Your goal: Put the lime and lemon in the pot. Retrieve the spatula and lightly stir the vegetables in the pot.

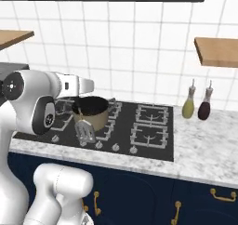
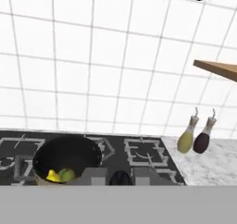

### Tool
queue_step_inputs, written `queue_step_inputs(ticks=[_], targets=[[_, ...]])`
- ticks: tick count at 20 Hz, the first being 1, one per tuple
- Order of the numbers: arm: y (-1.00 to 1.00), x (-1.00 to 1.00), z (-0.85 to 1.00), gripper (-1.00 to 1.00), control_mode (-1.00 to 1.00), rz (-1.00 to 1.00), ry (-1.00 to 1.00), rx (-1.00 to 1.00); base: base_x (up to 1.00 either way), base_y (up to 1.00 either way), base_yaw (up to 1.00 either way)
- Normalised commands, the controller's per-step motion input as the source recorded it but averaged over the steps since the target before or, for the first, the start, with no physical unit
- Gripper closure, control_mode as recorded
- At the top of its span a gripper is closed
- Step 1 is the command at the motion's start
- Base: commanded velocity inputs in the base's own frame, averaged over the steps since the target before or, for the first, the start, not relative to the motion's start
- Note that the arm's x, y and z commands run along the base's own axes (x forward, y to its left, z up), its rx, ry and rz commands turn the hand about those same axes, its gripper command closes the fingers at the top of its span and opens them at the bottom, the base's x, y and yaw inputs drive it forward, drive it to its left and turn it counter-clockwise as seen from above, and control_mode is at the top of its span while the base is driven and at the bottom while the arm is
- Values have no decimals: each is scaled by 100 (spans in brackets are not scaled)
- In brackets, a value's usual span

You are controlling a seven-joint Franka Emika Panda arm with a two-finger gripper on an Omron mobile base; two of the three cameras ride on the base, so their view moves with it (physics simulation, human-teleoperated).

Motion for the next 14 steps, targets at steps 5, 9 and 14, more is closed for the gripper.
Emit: queue_step_inputs(ticks=[5,9,14], targets=[[0,0,0,100,100,0,0,0,73,55,11],[0,0,0,100,100,0,0,0,100,2,6],[-9,49,19,100,-100,3,-3,0,39,0,2]])
